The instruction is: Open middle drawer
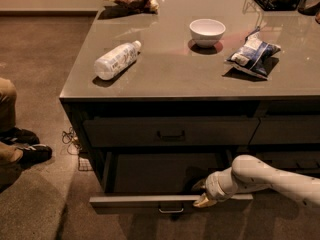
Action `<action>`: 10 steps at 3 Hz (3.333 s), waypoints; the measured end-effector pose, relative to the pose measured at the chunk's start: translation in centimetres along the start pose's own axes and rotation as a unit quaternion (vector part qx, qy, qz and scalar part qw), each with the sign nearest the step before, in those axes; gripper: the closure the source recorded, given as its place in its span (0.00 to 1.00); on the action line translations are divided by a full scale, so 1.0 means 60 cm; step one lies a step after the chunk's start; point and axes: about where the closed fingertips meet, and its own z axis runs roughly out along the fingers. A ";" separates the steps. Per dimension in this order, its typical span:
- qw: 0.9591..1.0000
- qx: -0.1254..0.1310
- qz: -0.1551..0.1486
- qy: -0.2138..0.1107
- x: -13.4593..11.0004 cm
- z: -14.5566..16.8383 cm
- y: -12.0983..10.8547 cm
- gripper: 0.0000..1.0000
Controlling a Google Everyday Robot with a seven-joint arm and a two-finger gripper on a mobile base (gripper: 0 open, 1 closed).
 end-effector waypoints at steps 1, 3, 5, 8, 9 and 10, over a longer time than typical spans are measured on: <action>1.000 0.000 0.000 0.000 0.000 0.000 0.000 1.00; 1.000 -0.001 0.000 0.000 0.001 0.000 0.001 0.58; 1.000 -0.002 0.000 -0.001 0.000 0.003 0.002 0.11; 0.999 -0.027 -0.014 0.021 0.001 0.020 0.026 0.41; 0.999 -0.027 -0.014 0.019 -0.002 0.015 0.035 0.64; 0.999 -0.033 -0.010 0.016 -0.005 0.004 0.064 0.87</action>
Offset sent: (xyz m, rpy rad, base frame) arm 0.0000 0.0000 0.0000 0.0000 0.0000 0.0000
